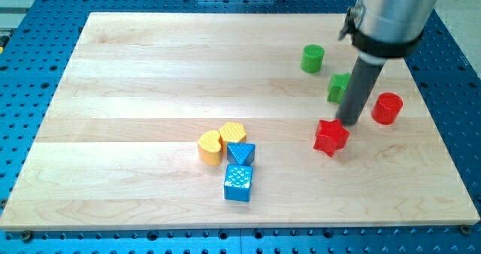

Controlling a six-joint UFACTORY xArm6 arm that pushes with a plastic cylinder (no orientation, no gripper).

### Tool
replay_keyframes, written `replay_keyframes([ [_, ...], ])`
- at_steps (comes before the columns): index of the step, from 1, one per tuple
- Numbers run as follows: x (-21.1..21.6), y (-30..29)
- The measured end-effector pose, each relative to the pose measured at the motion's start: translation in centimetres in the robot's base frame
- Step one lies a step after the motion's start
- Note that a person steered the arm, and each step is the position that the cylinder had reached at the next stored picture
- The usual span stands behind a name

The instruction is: Place the red circle diagonally to the bottom left of the red star

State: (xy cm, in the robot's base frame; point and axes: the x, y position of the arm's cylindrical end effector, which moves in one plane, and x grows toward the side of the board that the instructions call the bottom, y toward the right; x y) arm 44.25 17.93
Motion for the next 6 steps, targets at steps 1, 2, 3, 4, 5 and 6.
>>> replay_keyframes([
  [1,-3.4,7.3],
  [2,-0.3,6.3],
  [3,4.9,3.2],
  [4,2.6,2.6],
  [5,6.9,0.2],
  [6,10.4,3.6],
])
